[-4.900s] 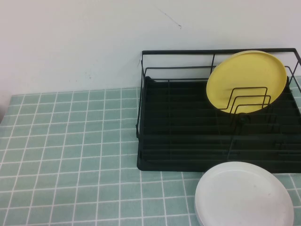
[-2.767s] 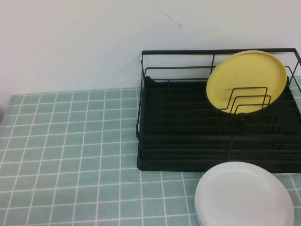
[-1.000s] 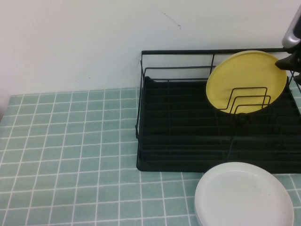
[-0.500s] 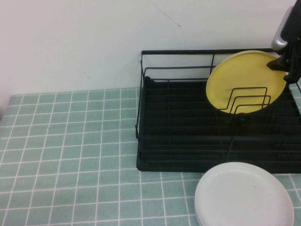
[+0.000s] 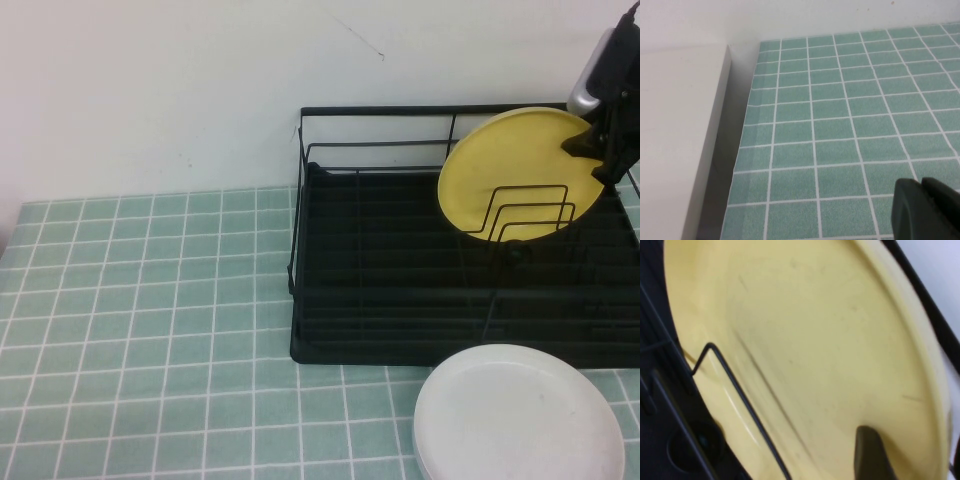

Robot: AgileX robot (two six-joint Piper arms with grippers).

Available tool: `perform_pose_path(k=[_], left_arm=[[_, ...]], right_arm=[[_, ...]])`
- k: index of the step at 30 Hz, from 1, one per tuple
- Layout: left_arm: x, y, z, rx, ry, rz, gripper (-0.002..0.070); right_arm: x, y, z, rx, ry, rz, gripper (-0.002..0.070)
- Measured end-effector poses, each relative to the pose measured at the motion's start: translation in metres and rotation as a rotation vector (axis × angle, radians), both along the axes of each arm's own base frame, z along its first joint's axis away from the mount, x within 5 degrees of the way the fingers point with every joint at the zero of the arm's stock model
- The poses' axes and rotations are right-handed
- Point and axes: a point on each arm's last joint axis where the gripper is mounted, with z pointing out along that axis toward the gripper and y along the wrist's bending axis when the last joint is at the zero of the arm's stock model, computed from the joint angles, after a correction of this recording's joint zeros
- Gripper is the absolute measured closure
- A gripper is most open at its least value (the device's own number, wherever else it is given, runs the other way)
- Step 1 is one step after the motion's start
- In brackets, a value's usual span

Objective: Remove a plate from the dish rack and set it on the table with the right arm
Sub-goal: Grasp the plate from the shelf

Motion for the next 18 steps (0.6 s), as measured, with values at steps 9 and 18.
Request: perform_pose_path(k=[9, 18], left_arm=[[0.000, 0.000, 0.000, 0.000, 0.000, 0.000, 0.0678], [0.000, 0.000, 0.000, 0.000, 0.000, 0.000, 0.0678]], right_arm=[[0.002, 0.001, 0.006, 0.009, -0.016, 0.001, 0.0561], [-0.002, 0.002, 0.019, 0.006, -0.041, 0.010, 0.0615]])
